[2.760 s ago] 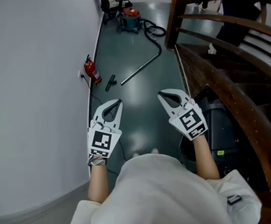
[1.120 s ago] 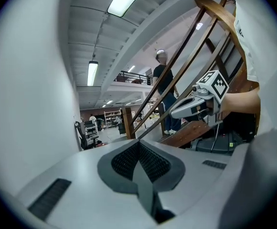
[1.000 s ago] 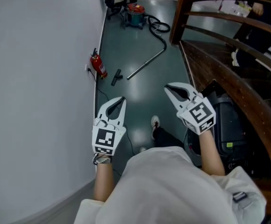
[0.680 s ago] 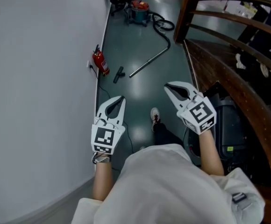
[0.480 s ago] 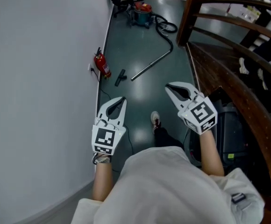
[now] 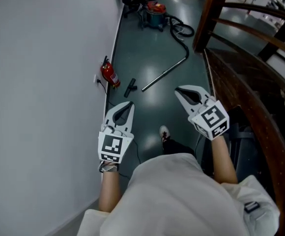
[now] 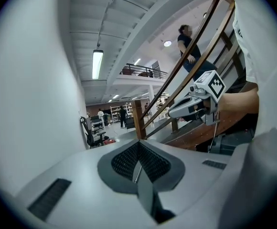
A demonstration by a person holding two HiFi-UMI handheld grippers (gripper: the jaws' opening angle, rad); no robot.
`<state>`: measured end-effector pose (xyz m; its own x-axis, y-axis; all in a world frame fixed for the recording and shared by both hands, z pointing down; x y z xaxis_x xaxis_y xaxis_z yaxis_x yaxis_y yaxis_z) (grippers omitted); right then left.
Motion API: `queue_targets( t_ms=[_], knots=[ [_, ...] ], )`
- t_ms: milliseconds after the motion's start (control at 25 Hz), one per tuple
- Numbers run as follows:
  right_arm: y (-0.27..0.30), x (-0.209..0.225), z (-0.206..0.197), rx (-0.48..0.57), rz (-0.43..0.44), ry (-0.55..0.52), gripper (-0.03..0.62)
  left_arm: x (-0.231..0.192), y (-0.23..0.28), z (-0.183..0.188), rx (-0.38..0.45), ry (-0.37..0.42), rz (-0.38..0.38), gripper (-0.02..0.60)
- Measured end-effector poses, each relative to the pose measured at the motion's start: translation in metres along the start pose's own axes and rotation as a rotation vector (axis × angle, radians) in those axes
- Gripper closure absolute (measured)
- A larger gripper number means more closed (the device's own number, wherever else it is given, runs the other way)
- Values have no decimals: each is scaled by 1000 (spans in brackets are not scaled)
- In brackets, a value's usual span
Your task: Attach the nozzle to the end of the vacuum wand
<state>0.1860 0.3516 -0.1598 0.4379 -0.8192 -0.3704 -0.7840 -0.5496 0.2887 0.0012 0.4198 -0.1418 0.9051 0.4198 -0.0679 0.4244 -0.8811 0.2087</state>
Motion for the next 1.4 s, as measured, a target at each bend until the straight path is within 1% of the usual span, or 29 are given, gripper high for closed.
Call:
queue_targets(
  t_ms=[160,320,440,600,960,1240,1400],
  knots=[
    [29,30,-7,-2,52,-9,565,-18,29,7,-13,-16,34,581],
    [53,61,-13,-7,79,-23,565,-36,61,16,-31,-28,59,581],
    [66,84,-19,-12,85,-11,565,-47,83,16,-53,-42,79,581],
    [78,109,-26,-7,88,1,565,-57,110,19,-60,-61,81,581],
    [102,152,-43,-8,93,25,565,-70,161,22,-94,-64,81,581],
    [123,176,-47,17,123,29,565,-80,186,30,-86,-65,122,581],
    [126,183,-49,31,149,9,565,-79,199,33,-80,-64,138,581]
  ],
)
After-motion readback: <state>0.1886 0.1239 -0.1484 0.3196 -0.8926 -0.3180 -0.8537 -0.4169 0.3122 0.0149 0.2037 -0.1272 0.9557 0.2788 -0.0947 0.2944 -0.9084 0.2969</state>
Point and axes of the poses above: the fingertips, and each gripper's own axes: y forward along the fingers, x to its right, z out of its top, the point moved 4 cm from there along -y, backward along the fingers, and after that the axes turned 14 degrees about -y, right-handed, at the moved point
